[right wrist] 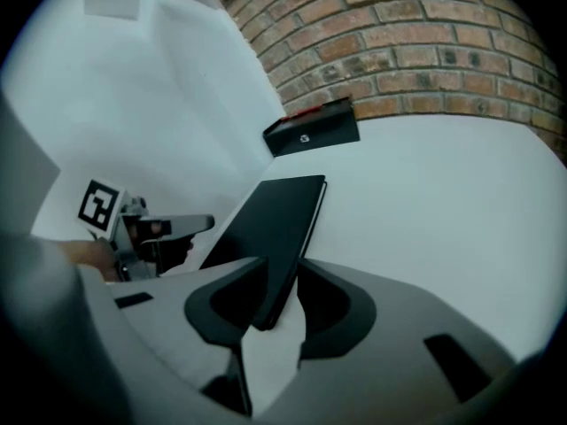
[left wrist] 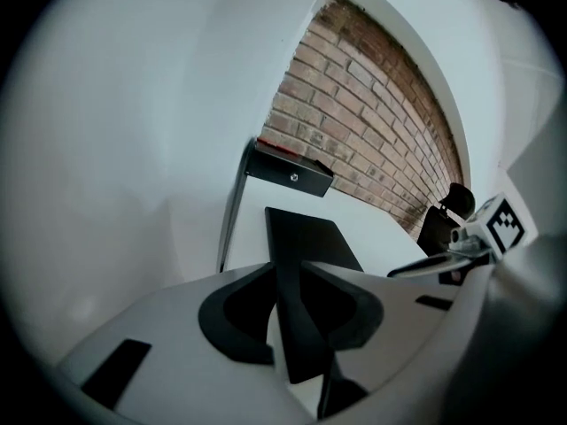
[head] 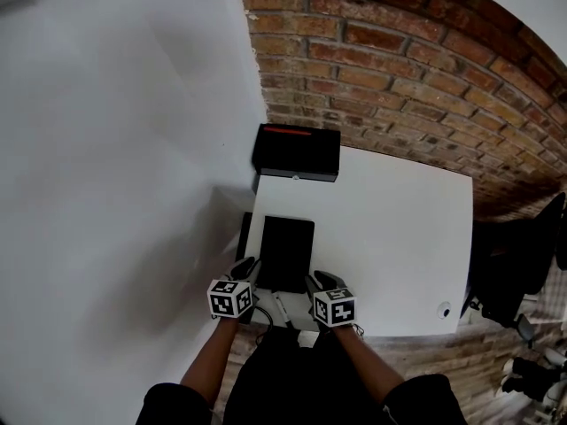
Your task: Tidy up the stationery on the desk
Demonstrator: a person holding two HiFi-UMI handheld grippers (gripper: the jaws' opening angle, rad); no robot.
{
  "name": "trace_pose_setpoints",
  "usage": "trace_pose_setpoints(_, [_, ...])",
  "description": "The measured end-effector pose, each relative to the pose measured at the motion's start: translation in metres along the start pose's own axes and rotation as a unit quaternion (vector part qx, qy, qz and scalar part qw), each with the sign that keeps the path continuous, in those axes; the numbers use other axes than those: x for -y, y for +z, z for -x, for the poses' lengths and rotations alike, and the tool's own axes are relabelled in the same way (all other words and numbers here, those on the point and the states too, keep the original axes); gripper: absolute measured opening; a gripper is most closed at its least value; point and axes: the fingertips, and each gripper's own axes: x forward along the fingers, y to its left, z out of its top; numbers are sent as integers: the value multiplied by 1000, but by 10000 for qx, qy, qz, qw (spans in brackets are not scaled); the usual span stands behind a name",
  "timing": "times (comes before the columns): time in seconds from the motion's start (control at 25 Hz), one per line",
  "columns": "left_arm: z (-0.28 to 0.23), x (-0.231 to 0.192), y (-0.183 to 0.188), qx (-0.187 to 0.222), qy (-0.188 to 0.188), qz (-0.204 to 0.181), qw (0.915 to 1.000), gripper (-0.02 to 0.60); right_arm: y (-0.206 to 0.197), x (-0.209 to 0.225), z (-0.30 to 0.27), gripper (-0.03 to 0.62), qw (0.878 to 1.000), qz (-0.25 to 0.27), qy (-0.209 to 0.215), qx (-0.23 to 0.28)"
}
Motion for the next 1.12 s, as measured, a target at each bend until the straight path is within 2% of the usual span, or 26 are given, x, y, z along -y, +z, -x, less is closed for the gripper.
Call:
trace_pose_setpoints(0.24, [22,5,11,280,82,-259,9992,94,-30,-65,14,97,9933,931,630,-259])
trace_pose_setpoints(0.36, [33,6,4,307,234,-447,9983,93,-50,-86,5,97,9879,1185,833,-563])
trace_pose_setpoints(0.52, [51,5,-6,390,362,-460,9975,53,-71,-92,-7,97,9811,1424,867,-986])
trace_pose_setpoints(0.68, [66,3,-20,457,443,-473,9969,15,-81,-97,-12,97,9769,1535,917,-1173])
trace_pose_setpoints(1.12, [87,-7,-56,395,688,-44,9968,14,-104,-97,-23,97,9672,1853,719,-1581])
